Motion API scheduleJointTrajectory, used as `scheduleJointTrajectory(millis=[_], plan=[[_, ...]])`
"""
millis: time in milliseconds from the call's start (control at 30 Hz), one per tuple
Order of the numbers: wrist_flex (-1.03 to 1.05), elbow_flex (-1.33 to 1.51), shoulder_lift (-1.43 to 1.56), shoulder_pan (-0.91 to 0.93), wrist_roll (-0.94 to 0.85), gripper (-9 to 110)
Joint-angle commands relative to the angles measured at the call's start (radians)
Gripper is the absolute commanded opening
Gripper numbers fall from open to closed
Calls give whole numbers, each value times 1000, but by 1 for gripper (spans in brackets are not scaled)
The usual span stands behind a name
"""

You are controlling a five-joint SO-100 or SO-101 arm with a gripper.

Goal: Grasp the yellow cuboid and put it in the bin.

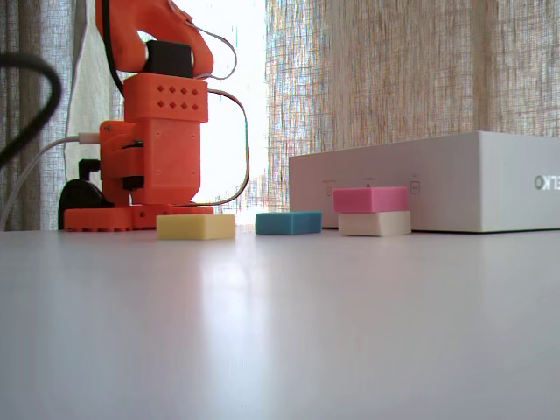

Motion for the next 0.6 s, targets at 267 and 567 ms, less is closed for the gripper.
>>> scheduleJointTrajectory(millis=[267,567], plan=[[133,-75,-245,172,534,31],[156,67,-423,204,505,32]])
